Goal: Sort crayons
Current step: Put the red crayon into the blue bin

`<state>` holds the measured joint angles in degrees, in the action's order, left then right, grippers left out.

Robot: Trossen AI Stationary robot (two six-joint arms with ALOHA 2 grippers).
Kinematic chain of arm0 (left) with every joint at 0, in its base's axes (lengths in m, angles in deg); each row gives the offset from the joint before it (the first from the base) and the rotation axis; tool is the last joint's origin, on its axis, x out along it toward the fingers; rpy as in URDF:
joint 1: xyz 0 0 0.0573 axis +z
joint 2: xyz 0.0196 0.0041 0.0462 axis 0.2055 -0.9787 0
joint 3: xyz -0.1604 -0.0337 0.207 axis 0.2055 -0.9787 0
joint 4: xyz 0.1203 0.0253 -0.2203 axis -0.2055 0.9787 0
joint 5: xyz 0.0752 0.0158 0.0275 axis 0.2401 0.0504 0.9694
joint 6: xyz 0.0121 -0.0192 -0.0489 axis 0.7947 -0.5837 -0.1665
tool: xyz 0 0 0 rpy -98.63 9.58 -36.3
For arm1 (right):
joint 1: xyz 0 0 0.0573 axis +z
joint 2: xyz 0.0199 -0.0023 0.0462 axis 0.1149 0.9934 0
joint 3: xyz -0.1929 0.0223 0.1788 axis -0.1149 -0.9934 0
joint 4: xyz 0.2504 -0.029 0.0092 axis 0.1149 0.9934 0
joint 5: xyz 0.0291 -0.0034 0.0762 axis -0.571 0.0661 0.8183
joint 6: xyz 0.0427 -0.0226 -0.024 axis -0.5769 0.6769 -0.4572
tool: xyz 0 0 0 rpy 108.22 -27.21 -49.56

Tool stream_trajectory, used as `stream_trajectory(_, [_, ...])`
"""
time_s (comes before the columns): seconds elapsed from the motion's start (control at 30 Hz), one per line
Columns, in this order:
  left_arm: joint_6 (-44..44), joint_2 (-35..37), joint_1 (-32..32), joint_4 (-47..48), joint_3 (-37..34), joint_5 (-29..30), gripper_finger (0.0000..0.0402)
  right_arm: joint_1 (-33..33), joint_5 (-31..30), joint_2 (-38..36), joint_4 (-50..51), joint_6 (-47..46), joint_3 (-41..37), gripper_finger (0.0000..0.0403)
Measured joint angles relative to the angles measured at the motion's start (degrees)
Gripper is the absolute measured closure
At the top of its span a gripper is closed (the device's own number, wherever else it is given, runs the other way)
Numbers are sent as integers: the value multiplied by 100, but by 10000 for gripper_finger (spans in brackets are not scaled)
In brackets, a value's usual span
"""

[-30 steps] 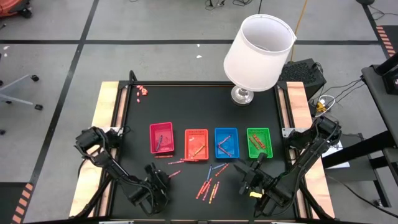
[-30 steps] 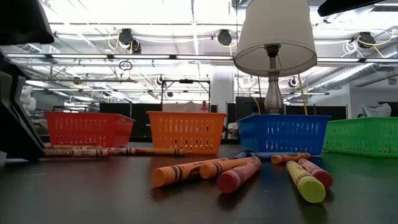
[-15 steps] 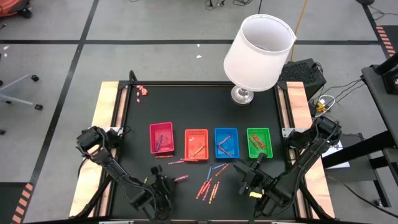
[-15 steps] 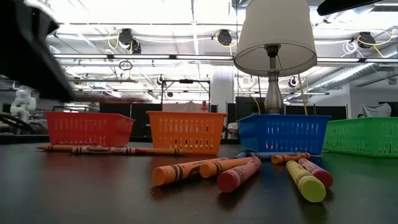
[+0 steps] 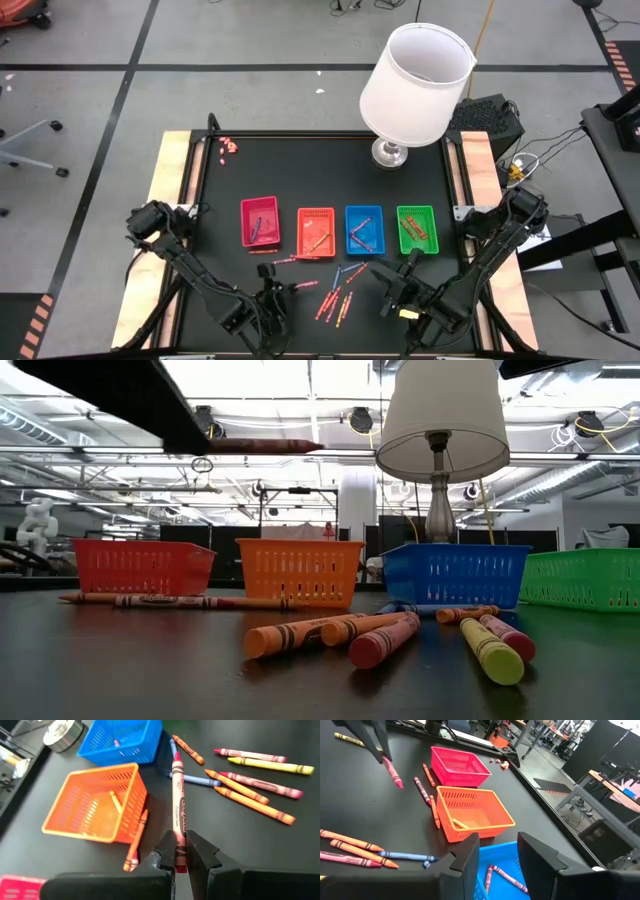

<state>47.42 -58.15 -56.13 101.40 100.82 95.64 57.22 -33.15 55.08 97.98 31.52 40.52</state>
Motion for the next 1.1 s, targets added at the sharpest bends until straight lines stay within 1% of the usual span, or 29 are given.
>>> stream_trajectory(0.1, [145, 2, 112, 18, 4, 6, 379, -32, 0, 0, -138, 223, 0, 284])
stream_trajectory(0.3, [749, 2, 331, -13, 4, 14, 379, -113, 19, 8, -265, 380, 0, 284])
stream_trajectory(0.43, [939, 2, 422, -16, 4, 12, 379, -129, 156, 154, -355, 497, 0, 284])
stream_trajectory(0.5, [1179, 2, 449, -16, 4, 15, 379, -132, 168, 287, -417, 592, 0, 284])
stream_trajectory(0.57, [1427, 2, 461, -26, 4, 15, 379, -134, 172, 444, -579, 790, 0, 284])
stream_trajectory(0.7, [1866, 2, 478, -208, 6, 12, 379, -189, 208, 816, -1103, 1510, 0, 284])
stream_trajectory(0.97, [3113, 4, 483, -838, 5, 12, 379, -640, 978, 1078, -2112, 2786, 0, 284])
stream_trajectory(1.1, [3563, 9, 483, -1146, 4, 12, 379, -777, 1304, 1075, -2574, 3106, 0, 284])
